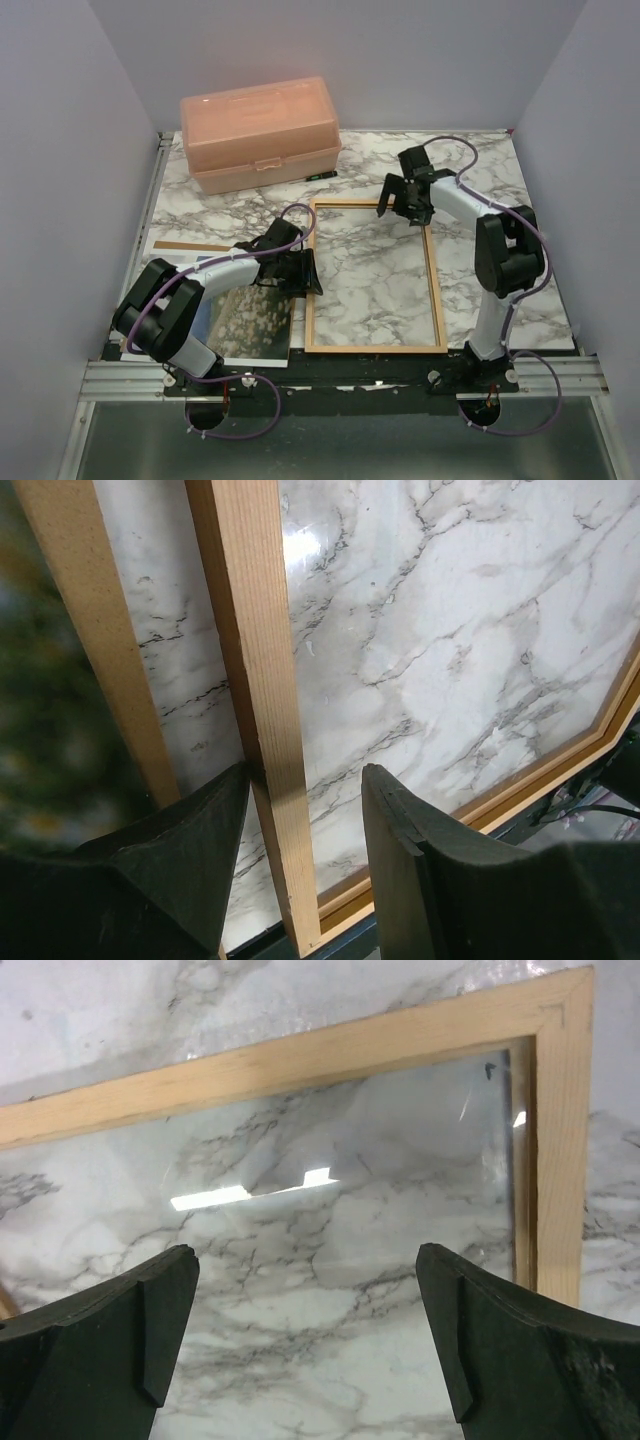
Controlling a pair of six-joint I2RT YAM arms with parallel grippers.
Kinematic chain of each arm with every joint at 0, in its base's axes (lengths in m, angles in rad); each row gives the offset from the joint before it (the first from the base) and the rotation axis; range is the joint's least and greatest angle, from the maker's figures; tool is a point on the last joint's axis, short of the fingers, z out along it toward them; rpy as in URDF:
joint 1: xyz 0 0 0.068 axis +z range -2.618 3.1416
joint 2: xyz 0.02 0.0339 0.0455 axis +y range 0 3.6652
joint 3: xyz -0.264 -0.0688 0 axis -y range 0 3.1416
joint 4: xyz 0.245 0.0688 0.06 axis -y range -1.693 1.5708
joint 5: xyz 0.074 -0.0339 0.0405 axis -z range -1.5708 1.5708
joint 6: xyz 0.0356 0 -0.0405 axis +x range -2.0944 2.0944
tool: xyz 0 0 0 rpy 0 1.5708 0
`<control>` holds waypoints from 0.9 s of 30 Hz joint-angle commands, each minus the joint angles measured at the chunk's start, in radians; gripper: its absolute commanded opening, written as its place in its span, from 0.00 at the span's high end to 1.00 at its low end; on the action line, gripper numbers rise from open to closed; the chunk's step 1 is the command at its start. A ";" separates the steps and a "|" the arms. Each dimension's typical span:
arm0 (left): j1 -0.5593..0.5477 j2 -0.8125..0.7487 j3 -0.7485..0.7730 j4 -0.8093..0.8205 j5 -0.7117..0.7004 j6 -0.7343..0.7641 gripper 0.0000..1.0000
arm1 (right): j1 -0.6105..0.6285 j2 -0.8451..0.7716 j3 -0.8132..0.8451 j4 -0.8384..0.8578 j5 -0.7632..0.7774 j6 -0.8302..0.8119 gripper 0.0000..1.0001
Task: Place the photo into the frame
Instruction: Adjust the photo frame item on the photo frame, then move the photo frame to the center of the board.
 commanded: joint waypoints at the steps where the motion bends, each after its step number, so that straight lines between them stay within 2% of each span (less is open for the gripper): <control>1: -0.008 0.015 -0.026 -0.043 -0.063 0.030 0.48 | -0.005 -0.152 -0.057 0.004 -0.037 0.016 0.00; 11: -0.018 0.059 -0.011 -0.017 -0.034 0.016 0.52 | -0.006 -0.456 -0.273 -0.010 -0.103 0.052 0.00; 22: -0.103 0.111 0.116 -0.061 -0.085 -0.008 0.53 | -0.006 -0.622 -0.381 -0.053 -0.159 0.068 0.00; 27: -0.155 0.164 0.191 -0.104 -0.144 -0.017 0.49 | -0.006 -0.683 -0.425 -0.074 -0.164 0.044 0.00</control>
